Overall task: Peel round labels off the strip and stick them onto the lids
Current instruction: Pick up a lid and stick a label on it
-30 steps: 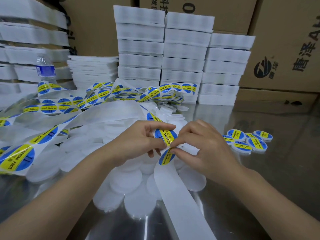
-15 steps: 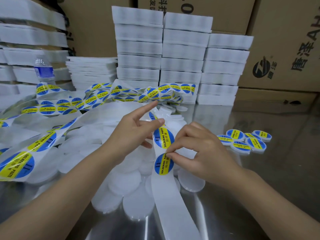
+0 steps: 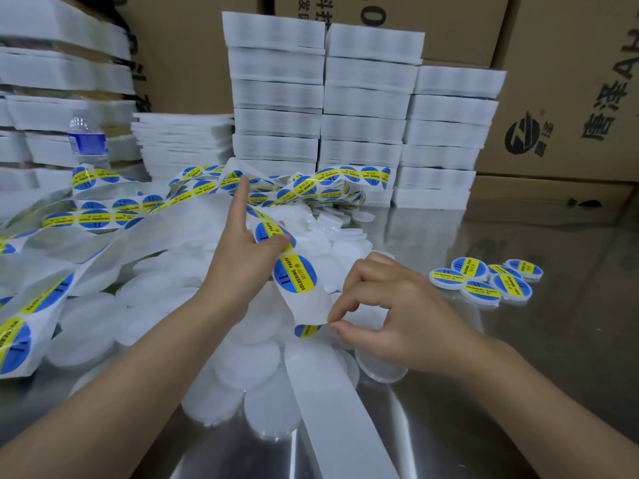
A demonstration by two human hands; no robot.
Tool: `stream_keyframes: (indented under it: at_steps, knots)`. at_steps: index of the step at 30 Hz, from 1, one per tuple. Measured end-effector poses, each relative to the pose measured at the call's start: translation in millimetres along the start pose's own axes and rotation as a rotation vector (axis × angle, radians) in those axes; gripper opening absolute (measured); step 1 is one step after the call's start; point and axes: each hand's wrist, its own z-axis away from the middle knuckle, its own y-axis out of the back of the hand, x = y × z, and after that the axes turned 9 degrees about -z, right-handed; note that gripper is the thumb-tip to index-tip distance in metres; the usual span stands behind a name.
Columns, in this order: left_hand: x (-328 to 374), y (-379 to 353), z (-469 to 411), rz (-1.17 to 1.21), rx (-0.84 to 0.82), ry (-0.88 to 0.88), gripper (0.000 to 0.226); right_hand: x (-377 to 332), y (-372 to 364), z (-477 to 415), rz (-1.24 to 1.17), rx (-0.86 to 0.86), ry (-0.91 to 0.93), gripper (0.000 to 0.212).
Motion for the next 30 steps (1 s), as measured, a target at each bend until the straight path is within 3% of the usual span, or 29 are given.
stream_keyframes:
  at_steps: [4, 7, 11, 14, 16, 18, 21, 24, 26, 30]
  knots:
    - [0, 3, -2, 0.001, 0.147, -0.007, 0.100, -4, 3, -1, -0.126, -0.077, -0.082, 0.011]
    - [3, 8, -4, 0.069, 0.164, 0.029, 0.104, -6, 5, -2, -0.308, -0.075, -0.153, 0.015]
    - [7, 10, -5, 0.080, 0.150, 0.047, 0.099, -5, 6, -5, -0.557, 0.017, -0.206, 0.014]
    - [9, 9, -3, 0.088, 0.099, 0.052, 0.094, 0, 5, -8, -0.685, 0.191, -0.308, 0.017]
    - [10, 8, -3, 0.007, 0.048, 0.051, 0.093, 7, 4, -10, -0.661, 0.312, -0.400, 0.021]
    - [10, 5, -1, -0.024, -0.015, 0.032, 0.092, 12, 3, -11, -0.582, 0.327, -0.494, 0.024]
    - [11, 2, 2, -0.034, -0.128, 0.015, 0.090, 17, 4, -9, -0.391, 0.175, -0.624, 0.046]
    - [11, 2, 5, -0.020, -0.182, -0.002, 0.086, 17, 11, -3, -0.164, -0.163, -0.669, 0.085]
    - [12, 2, 5, -0.019, -0.188, -0.010, 0.085, 17, 17, 2, -0.088, -0.367, -0.648, 0.100]
    - [12, 2, 6, -0.015, -0.206, -0.024, 0.084, 17, 24, 6, -0.022, -0.499, -0.605, 0.114]
